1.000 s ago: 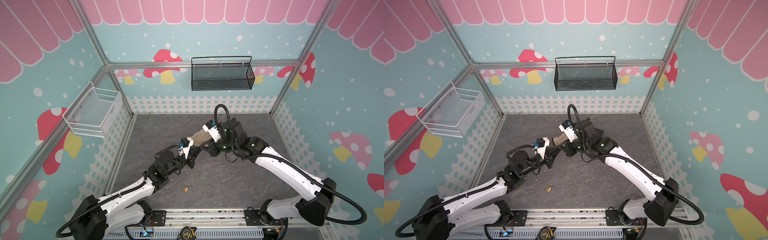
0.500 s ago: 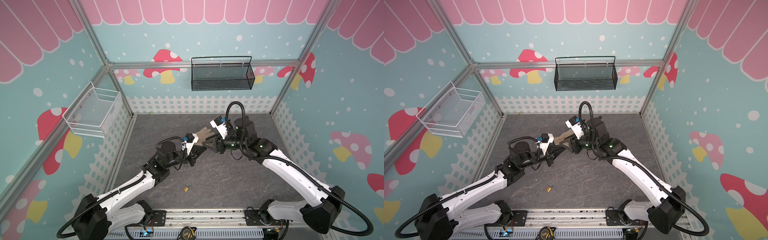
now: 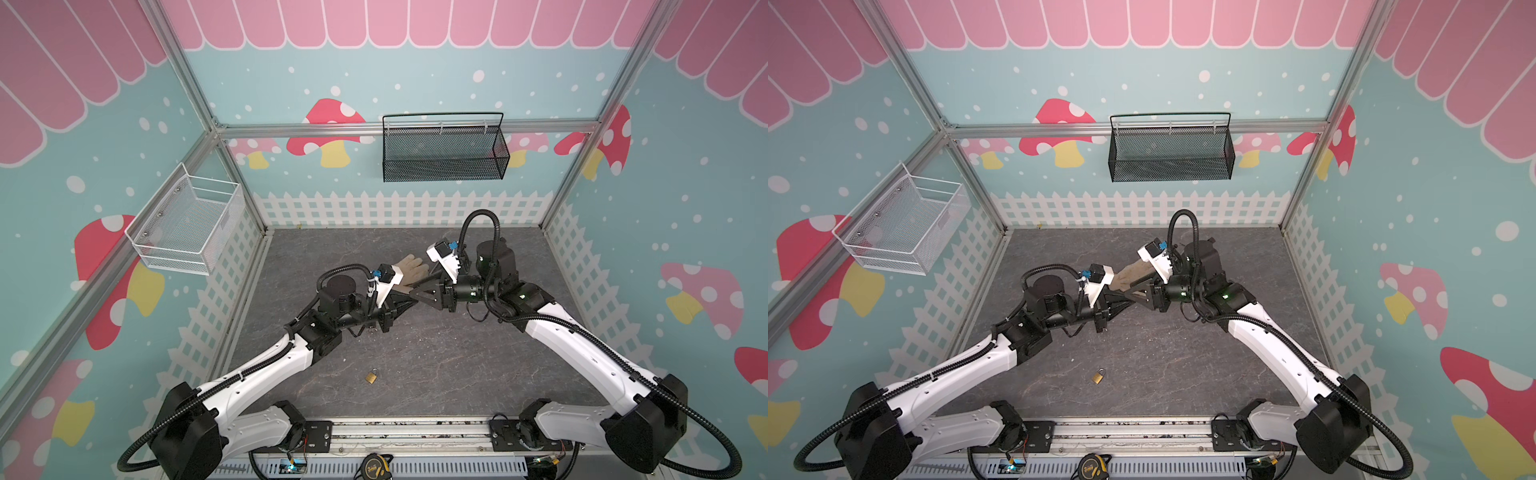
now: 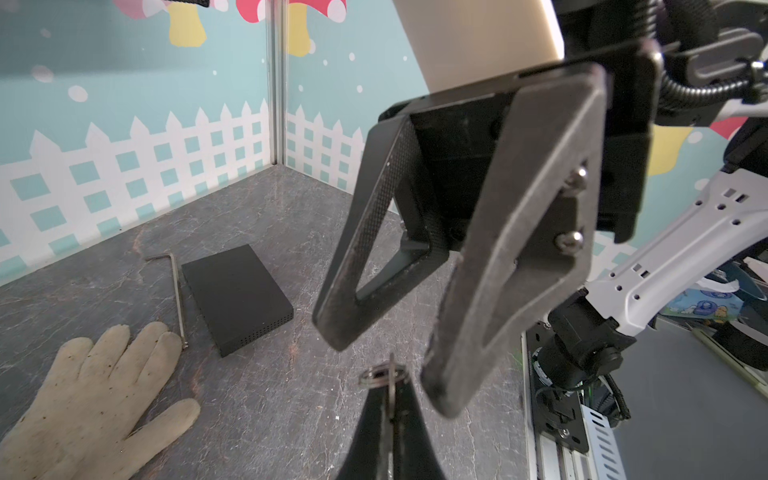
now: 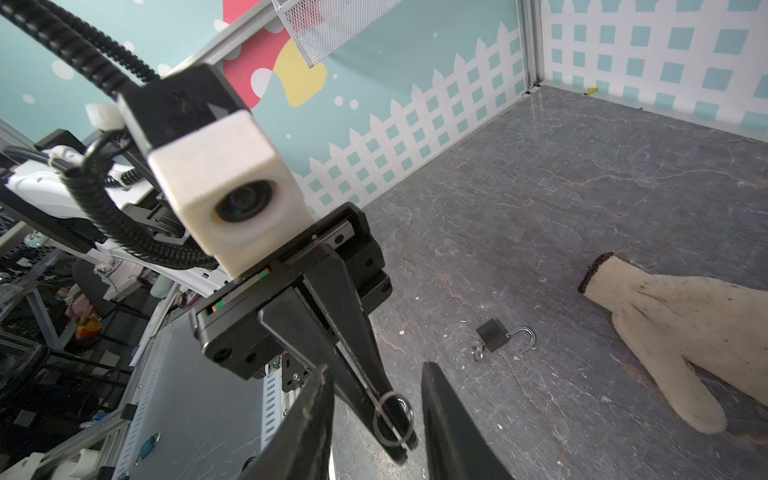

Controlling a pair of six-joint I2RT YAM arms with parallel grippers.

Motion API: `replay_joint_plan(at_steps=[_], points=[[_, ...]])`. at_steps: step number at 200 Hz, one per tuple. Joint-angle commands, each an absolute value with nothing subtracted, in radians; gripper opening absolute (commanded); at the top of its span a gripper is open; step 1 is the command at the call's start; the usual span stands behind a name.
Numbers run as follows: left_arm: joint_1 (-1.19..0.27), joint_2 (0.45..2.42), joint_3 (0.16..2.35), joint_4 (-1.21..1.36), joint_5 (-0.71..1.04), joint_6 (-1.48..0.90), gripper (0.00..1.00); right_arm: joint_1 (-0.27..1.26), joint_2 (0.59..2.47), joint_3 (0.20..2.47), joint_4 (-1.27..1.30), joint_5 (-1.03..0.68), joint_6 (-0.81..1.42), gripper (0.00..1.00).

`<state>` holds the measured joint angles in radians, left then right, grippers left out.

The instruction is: Unlock with the key

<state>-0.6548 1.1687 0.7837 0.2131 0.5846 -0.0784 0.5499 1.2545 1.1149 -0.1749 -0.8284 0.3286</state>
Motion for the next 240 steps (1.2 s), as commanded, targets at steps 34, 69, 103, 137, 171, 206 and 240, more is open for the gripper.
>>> replay_joint_plan(at_steps=[34,69,103,137,171,206,240], points=[[-0.647,1.197,0.837,0.209,0.641,-0.075,0.0,0.52,1.27,1.077,-0.109,-0.923,0.31,0.29],[-0.649,1.21,0.856,0.204,0.658,-0.074,0.0,0.507,1.275,1.068,-0.108,-0.943,0.302,0.26],[-0.649,1.224,0.884,0.22,0.69,-0.086,0.0,0.493,1.276,1.048,-0.099,-0.964,0.296,0.19],[-0.647,1.226,0.899,0.235,0.705,-0.097,0.0,0.48,1.276,1.035,-0.099,-0.984,0.295,0.12],[-0.643,1.225,0.91,0.244,0.703,-0.104,0.0,0.473,1.276,1.028,-0.097,-0.998,0.294,0.06],[-0.644,1.23,0.92,0.23,0.686,-0.103,0.0,0.468,1.267,1.026,-0.072,-1.0,0.313,0.0],[-0.644,1.235,0.919,0.248,0.693,-0.122,0.0,0.467,1.258,1.022,-0.029,-0.977,0.352,0.0]])
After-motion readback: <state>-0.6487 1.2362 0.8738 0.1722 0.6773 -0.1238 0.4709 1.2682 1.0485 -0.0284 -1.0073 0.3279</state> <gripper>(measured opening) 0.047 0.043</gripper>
